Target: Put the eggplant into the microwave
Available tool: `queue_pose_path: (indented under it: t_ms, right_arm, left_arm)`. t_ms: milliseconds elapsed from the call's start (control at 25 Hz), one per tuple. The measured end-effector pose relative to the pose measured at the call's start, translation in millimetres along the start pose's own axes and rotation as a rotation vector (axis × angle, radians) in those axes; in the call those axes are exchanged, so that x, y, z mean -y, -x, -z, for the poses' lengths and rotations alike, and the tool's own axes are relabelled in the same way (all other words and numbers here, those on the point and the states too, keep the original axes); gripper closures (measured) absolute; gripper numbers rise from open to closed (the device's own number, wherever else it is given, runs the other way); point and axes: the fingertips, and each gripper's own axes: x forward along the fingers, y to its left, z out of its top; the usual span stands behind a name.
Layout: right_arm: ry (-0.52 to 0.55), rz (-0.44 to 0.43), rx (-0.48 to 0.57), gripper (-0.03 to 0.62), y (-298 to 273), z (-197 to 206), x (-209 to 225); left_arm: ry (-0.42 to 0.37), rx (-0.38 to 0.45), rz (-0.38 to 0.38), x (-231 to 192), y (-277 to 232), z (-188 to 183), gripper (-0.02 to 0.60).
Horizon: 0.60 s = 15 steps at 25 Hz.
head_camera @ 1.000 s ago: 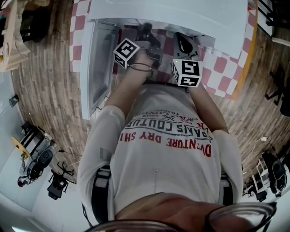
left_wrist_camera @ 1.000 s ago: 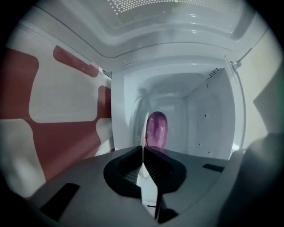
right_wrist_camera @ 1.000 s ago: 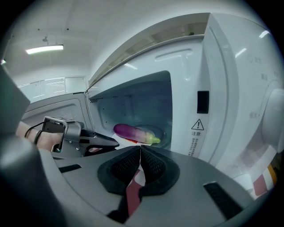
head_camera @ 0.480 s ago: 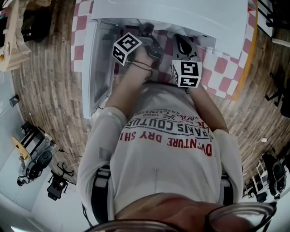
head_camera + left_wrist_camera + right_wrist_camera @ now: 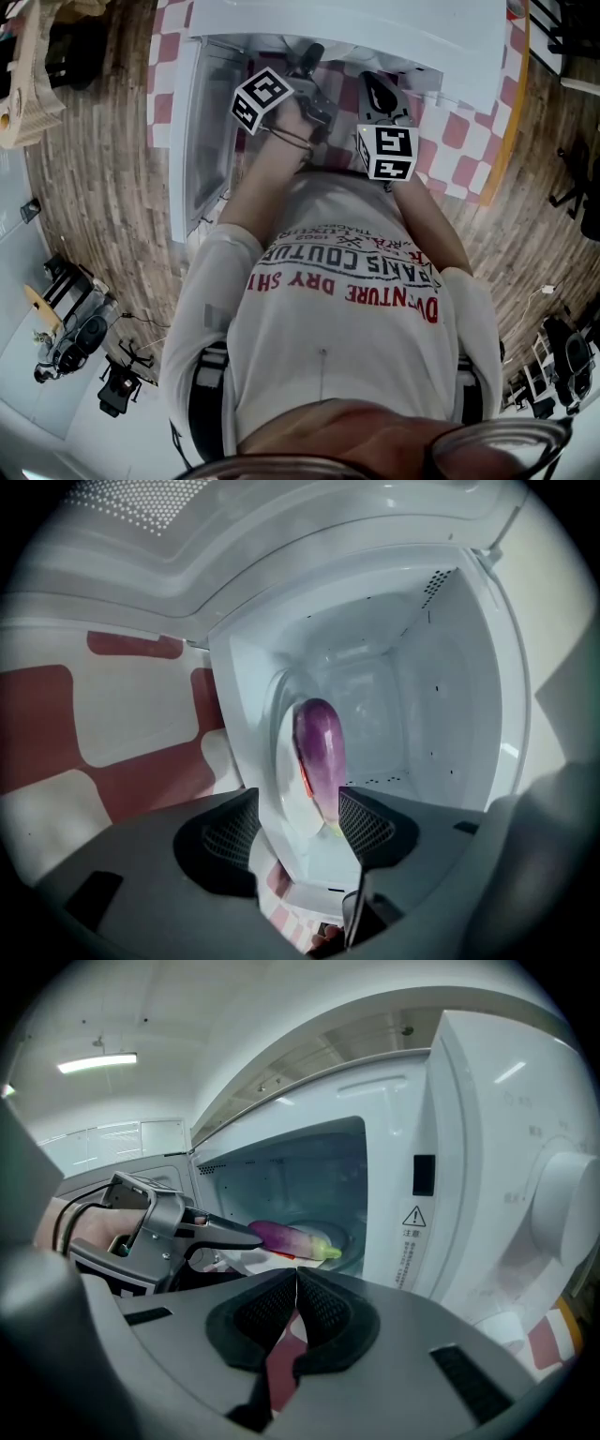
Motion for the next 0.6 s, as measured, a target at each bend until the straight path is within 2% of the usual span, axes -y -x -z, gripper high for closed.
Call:
queue_pose_path:
  t_ms: [120,240,320,360,400,520,600]
  right_arm:
    - [0.003,-0.001,0.001,0.568,2.9,0.9,-0.5]
    - [0.006,0.0,0.005,0.568,7.3,1.2,-1.0]
    - [0.008,0.002,0.01,0.568,11.0,0.1,-1.8]
    - [0.009,0.002,0.014,0.568,12.9,-0.7,-2.4]
    - [0.01,0.003,0.018,0.568,15.0,-1.5,-3.1]
    - [0.015,0.006,0.035,0.568,22.4,-4.7,-5.6]
    - [0.011,0.012,0.049,0.568,27.8,-8.0,-7.1]
  left_arm:
    - [-0.014,-0.001,0.004,-1.8,2.9,2.2,0.322]
    - [-0.103,-0.016,0.004,1.1,11.2,7.8,0.333]
    - [-0.166,-0.012,-0.037,-2.1,21.5,10.5,0.431]
    - [-0.21,-0.008,-0.056,-2.3,27.5,11.5,0.516]
    - [-0.271,-0.005,-0.062,1.2,33.4,13.2,0.544]
    - [-0.471,0.013,-0.003,27.4,50.1,20.2,0.554]
    - [-0.568,0.032,0.045,44.5,60.5,23.3,0.554]
